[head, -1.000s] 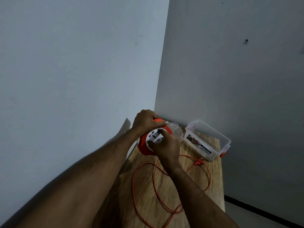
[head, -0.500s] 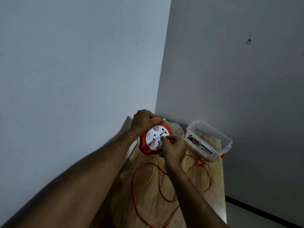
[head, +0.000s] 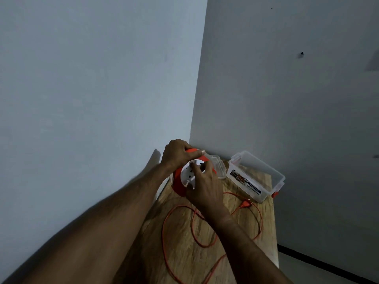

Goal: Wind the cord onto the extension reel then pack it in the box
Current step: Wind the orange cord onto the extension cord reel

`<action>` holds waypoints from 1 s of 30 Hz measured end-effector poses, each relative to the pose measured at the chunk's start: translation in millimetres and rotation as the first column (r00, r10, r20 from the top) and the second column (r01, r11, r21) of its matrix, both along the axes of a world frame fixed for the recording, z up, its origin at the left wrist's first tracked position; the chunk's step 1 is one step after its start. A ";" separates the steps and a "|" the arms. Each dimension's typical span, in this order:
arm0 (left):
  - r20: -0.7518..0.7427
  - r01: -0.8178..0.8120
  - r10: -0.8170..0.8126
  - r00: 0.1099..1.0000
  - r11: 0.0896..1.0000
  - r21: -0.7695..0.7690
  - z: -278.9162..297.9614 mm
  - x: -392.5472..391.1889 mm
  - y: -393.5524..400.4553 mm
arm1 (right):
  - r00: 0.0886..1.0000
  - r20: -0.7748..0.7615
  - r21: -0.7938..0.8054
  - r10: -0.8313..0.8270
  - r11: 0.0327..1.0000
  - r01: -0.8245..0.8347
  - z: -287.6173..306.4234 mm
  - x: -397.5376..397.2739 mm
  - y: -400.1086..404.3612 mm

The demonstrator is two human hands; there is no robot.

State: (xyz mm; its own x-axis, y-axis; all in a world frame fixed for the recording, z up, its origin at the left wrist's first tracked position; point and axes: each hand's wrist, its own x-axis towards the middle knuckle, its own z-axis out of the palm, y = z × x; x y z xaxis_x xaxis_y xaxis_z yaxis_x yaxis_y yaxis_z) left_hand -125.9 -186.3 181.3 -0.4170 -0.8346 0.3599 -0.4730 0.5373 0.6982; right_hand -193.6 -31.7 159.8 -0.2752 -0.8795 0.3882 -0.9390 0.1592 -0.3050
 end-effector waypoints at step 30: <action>0.005 -0.019 0.019 1.000 0.999 0.047 1.6 2.5 -0.7 | 0.669 0.726 -0.190 -0.161 0.887 0.420 -4.3 18.7 4.7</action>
State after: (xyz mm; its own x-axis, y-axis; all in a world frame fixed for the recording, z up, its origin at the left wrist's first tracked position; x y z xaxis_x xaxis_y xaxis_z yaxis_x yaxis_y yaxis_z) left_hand -123.5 -187.0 182.8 -0.4028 -0.8584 0.3176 -0.4862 0.4947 0.7203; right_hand -174.9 -27.0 155.5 -0.7914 -0.5686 0.2245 -0.3744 0.1605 -0.9133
